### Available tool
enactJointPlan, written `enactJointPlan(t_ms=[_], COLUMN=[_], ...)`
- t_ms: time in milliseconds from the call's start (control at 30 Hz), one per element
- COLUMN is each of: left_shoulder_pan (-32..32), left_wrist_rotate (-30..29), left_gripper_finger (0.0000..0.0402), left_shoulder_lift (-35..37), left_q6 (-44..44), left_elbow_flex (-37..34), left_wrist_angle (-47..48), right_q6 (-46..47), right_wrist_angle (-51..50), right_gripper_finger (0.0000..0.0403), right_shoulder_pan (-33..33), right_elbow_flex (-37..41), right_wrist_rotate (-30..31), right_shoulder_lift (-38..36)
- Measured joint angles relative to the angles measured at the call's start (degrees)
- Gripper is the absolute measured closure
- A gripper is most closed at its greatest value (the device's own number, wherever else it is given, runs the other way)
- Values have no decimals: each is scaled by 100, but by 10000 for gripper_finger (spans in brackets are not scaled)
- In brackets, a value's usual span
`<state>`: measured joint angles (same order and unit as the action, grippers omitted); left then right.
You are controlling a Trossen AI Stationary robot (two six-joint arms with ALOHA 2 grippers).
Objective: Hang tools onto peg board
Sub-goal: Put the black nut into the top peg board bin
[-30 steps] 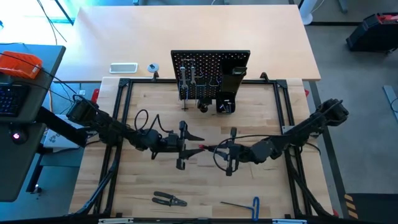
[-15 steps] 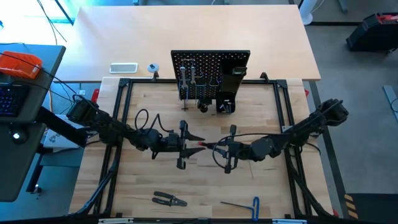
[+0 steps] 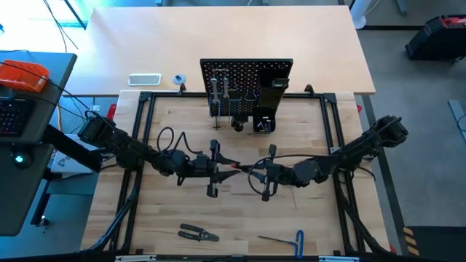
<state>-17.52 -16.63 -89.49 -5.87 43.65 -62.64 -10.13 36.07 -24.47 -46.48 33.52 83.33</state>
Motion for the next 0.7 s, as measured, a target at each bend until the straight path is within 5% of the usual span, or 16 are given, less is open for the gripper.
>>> enactJointPlan(t_ms=[433, 700], left_shoulder_pan=[0, -1], left_wrist_rotate=[-14, 92], left_gripper_finger=[353, 356], left_shoulder_lift=[0, 0], left_q6=[-194, -322], left_elbow_flex=[153, 152], left_wrist_angle=[334, 305], right_q6=[3, 2], right_wrist_angle=[24, 33], right_gripper_finger=[386, 386], right_shoulder_pan=[33, 15], right_elbow_flex=[0, 0], right_wrist_rotate=[-83, -79], right_shoulder_lift=[2, 2])
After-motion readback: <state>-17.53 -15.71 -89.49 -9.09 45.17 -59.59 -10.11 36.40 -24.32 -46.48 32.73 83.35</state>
